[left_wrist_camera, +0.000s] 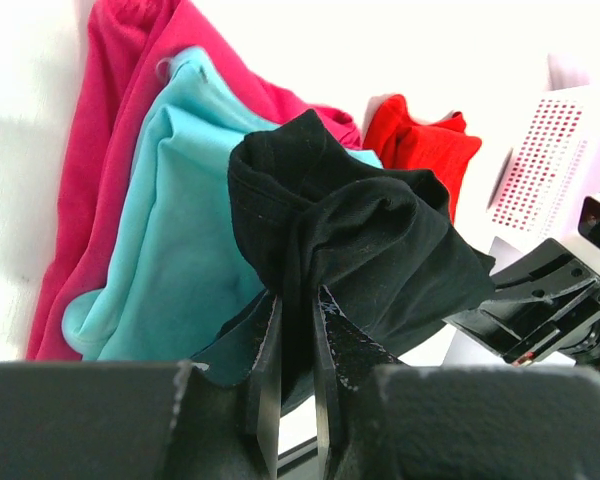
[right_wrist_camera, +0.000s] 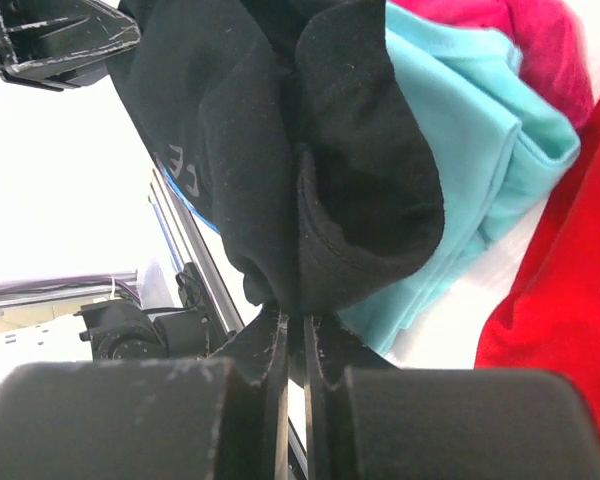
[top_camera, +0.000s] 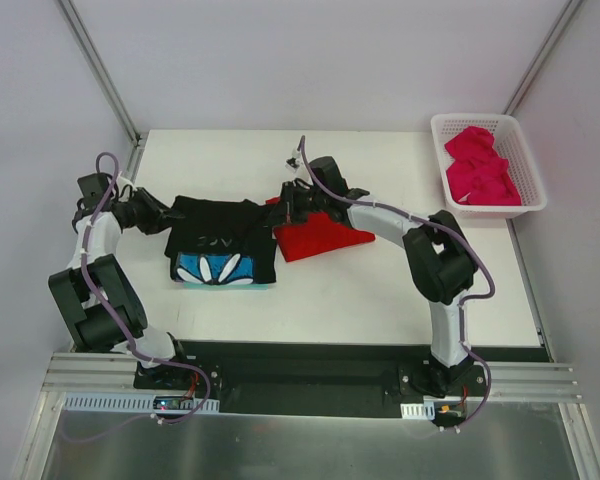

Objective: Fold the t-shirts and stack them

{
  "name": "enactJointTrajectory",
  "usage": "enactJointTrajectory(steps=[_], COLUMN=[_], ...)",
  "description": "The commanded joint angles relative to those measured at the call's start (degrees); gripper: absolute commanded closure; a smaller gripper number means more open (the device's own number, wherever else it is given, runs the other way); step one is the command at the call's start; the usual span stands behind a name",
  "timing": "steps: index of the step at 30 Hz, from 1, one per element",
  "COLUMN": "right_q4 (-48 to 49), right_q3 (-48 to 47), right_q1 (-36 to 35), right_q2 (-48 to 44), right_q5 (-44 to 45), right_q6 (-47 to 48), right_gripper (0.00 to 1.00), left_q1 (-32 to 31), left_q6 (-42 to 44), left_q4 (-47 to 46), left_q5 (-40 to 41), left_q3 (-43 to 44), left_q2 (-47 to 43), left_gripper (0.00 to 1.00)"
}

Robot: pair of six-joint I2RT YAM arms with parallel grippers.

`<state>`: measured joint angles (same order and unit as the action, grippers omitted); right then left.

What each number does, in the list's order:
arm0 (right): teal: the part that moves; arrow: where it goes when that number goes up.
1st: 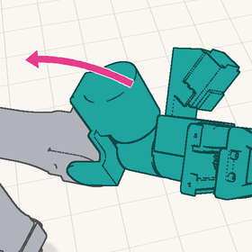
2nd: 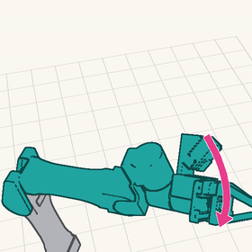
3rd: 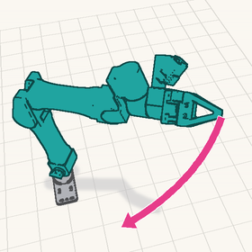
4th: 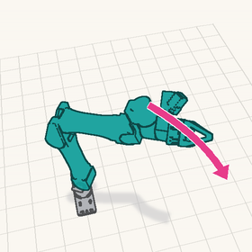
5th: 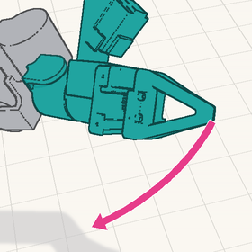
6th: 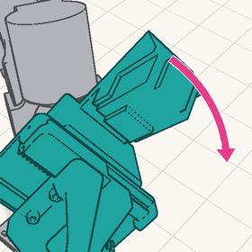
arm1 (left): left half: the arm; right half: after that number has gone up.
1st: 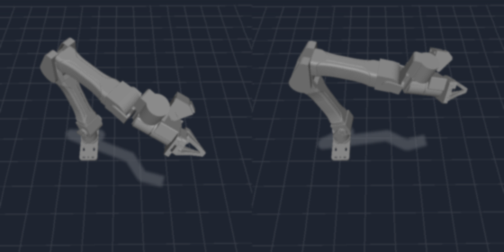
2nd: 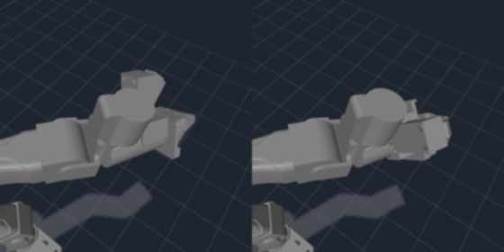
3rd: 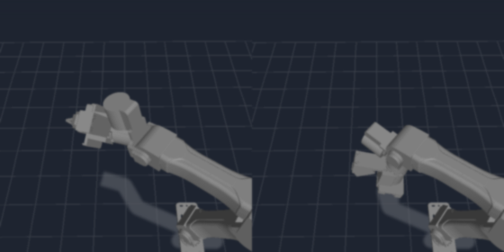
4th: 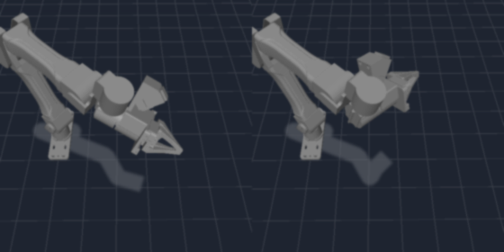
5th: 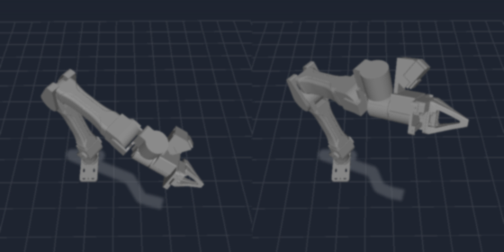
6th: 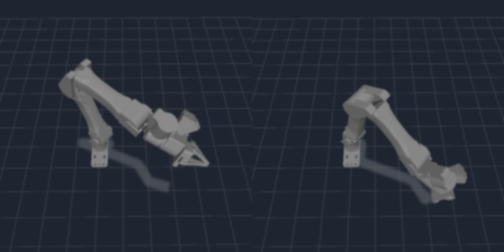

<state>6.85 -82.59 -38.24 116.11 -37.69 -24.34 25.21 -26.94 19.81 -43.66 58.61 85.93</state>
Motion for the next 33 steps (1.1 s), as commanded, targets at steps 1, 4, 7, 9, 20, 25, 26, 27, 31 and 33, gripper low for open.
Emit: enactJointTrajectory(steps=[1,4,7,9,20,25,26,27,31,33], right_q4=[-1.49,-2.10,-2.63,-2.81,-2.72,-2.72,-2.72,-2.63,-2.72,-2.81], right_q3=[-5.65,-7.40,-8.38,-8.82,-8.29,-8.64,-8.73,-8.73,-9.08,-9.35], right_q1=[0.88,1.15,1.24,1.41,1.41,1.41,1.41,1.41,1.41,1.50], right_q2=[-0.10,0.78,1.74,2.71,4.21,5.08,5.52,5.79,6.49,6.93], right_q5=[0.08,-0.01,0.08,-0.27,-0.63,-0.80,-0.89,-0.98,-1.07,-1.42], right_q6=[1.66,1.66,1.75,1.66,2.19,2.72,2.80,2.63,3.07,3.42], right_gripper=[0.99,0.99,0.99,0.99,0.99,0.99,0.99,0.99,0.97,0.96], left_q1=[0.19,0.28,0.19,0.19,0.19,0.28,0.28,0.19,0.28,0.28], left_q6=[-1.36,-1.19,-1.01,-0.83,-0.40,-0.31,-0.31,-0.31,-0.66,-0.92], left_q4=[-0.21,-0.21,-0.21,-0.21,-1.27,-1.97,-2.06,-2.32,-3.02,-3.81], left_q5=[-3.01,-3.10,-3.01,-2.92,-2.66,-2.66,-2.40,-2.48,-1.87,-0.91], left_q3=[4.40,5.46,5.81,5.90,5.55,5.38,5.37,5.46,5.73,6.16], left_q2=[0.90,1.96,2.92,3.80,6.18,7.41,7.67,8.11,8.99,9.60], left_gripper=[1.00,1.00,1.00,1.00,1.00,1.00,1.00,1.00,1.00,1.00])
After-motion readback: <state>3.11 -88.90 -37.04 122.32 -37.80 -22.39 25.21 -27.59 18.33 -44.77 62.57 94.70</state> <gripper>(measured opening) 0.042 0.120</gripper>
